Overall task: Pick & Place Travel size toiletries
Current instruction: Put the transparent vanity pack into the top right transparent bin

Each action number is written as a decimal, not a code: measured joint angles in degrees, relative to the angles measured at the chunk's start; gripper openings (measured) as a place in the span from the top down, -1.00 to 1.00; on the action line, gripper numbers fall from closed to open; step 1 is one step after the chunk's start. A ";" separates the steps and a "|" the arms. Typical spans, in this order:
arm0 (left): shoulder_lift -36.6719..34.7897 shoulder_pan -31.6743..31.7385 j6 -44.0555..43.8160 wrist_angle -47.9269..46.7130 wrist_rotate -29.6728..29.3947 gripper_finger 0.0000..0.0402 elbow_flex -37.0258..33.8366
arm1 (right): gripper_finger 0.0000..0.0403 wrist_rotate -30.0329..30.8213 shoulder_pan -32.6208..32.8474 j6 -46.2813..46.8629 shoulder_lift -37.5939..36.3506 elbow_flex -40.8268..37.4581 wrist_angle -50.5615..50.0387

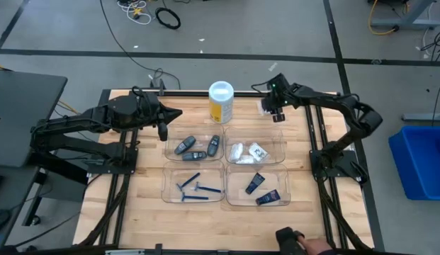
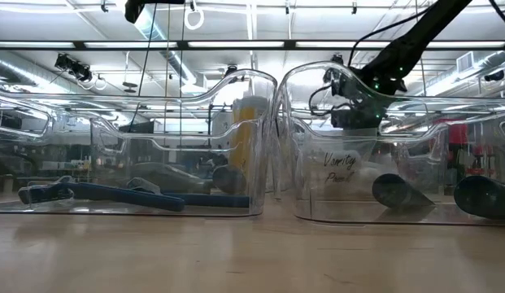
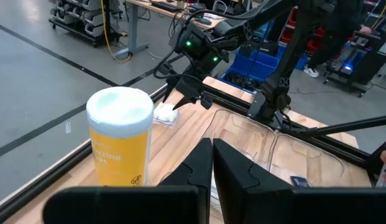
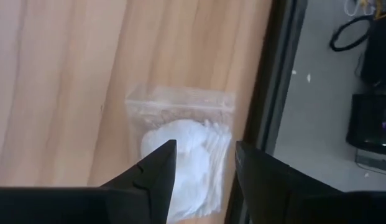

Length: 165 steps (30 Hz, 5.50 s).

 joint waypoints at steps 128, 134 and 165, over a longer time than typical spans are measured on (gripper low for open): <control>0.02 -0.02 -1.90 -0.22 -2.12 0.89 0.00 | 1.00 -0.98 5.52 -0.67 -16.02 -9.35 10.97; 0.02 -0.01 -1.33 -0.22 -2.12 0.89 0.00 | 1.00 -0.65 9.00 1.75 -20.26 -9.35 11.01; 0.02 -0.02 -1.79 -0.22 0.31 0.89 0.00 | 1.00 2.03 30.88 9.33 -25.60 -9.35 10.81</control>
